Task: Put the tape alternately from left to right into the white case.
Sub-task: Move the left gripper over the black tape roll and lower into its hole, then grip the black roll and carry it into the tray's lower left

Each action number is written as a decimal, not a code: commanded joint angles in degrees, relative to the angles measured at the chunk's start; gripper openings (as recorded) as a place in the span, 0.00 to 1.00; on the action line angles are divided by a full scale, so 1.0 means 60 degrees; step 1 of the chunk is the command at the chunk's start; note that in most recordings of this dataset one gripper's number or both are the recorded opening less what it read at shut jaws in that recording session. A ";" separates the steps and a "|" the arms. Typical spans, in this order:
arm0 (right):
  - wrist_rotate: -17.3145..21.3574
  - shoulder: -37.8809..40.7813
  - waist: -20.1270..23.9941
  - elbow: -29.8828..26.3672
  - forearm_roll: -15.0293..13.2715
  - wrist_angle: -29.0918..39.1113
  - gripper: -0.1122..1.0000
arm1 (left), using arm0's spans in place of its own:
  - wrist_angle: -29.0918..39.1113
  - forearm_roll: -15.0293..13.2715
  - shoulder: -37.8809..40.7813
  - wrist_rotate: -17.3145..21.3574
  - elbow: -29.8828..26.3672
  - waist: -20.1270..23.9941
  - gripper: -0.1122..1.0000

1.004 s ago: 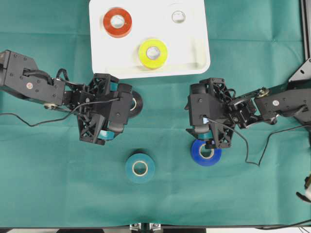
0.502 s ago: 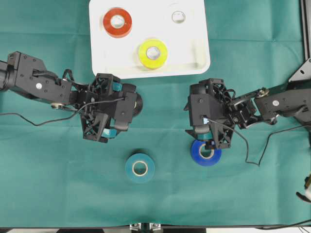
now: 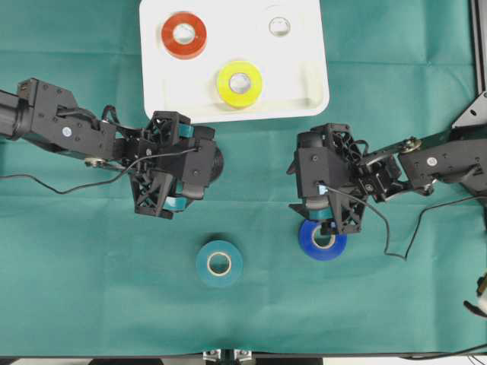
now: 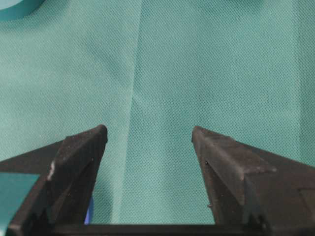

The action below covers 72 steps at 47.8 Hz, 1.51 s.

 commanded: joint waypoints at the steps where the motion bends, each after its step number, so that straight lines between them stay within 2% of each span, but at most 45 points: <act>1: 0.0015 -0.0146 0.0044 -0.0088 -0.0015 -0.0088 0.81 | -0.0044 0.0015 -0.0029 0.0000 -0.0176 0.0044 0.71; 30: 0.0015 0.0059 0.0044 -0.0103 -0.0015 -0.0337 0.81 | 0.0264 0.0000 0.0190 -0.0190 -0.0337 0.0044 0.69; 37: 0.0015 0.0059 0.0029 -0.0103 -0.0015 -0.0337 0.81 | 0.0352 0.0000 0.0161 -0.0190 -0.0425 0.0044 0.58; 39: 0.0015 0.0059 0.0029 -0.0103 -0.0015 -0.0337 0.81 | 0.0366 0.0000 0.0161 -0.0190 -0.0439 0.0044 0.51; 45: 0.0015 0.0059 0.0044 -0.0117 -0.0015 -0.0352 0.81 | 0.0366 0.0000 0.0117 -0.0161 -0.0454 0.0059 0.22; 51: 0.0015 0.0059 0.0029 -0.0117 -0.0015 -0.0337 0.81 | 0.0366 0.0000 0.0073 -0.0103 -0.0439 0.0044 0.07; 72: 0.0015 0.0059 0.0029 -0.0117 -0.0015 -0.0337 0.81 | 0.0381 0.0000 -0.0513 -0.0117 -0.0469 -0.0176 0.06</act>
